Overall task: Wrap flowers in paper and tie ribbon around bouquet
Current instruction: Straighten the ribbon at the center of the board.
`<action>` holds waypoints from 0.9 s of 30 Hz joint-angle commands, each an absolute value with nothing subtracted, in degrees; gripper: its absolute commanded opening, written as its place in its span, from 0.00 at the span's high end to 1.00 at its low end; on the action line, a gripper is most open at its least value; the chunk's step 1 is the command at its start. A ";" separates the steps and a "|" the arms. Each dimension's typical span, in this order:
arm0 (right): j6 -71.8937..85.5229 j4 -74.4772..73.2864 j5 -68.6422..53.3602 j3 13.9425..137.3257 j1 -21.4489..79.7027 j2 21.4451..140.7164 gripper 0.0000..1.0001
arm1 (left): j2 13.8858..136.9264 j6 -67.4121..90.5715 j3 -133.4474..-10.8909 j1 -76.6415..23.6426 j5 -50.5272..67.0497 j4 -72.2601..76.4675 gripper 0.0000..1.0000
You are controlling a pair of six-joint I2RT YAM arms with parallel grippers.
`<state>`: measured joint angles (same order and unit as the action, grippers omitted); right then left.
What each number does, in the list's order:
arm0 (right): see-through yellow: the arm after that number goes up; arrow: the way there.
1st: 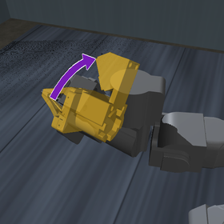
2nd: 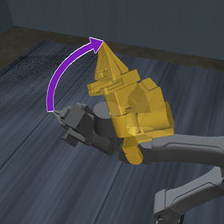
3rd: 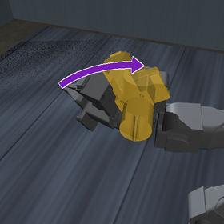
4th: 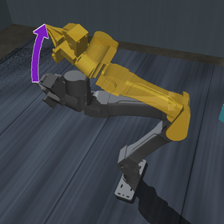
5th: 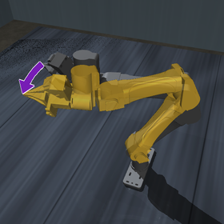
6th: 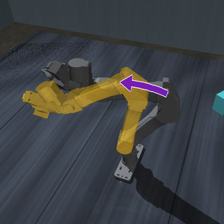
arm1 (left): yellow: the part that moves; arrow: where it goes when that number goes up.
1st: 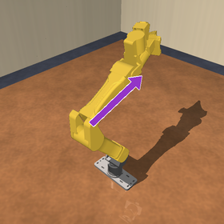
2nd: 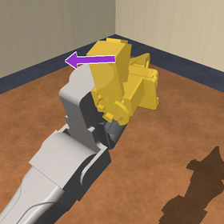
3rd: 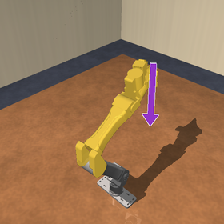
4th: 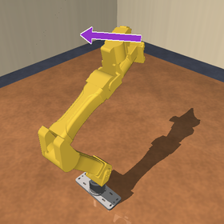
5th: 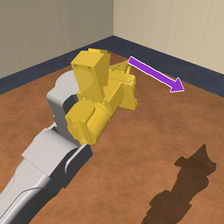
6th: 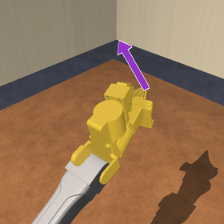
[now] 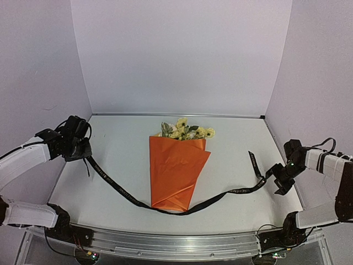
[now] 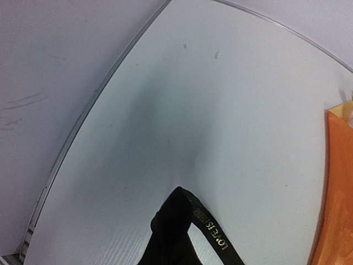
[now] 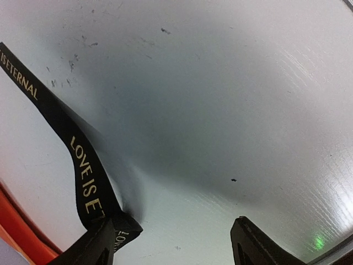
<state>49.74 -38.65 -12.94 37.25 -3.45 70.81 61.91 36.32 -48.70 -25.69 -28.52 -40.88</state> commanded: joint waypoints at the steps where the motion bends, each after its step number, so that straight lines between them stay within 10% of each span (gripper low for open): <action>1: 49.22 -40.93 -15.61 39.78 -7.28 71.15 0.26 | 62.50 36.05 -45.84 -16.87 -25.26 -38.88 1.00; 27: 46.76 -46.67 -17.08 45.83 -20.23 73.65 0.27 | 70.41 36.23 -42.62 19.78 -4.80 -30.20 1.00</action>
<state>47.13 -44.78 -17.73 42.80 -18.42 73.11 69.63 35.78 -42.54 18.36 -5.53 -32.37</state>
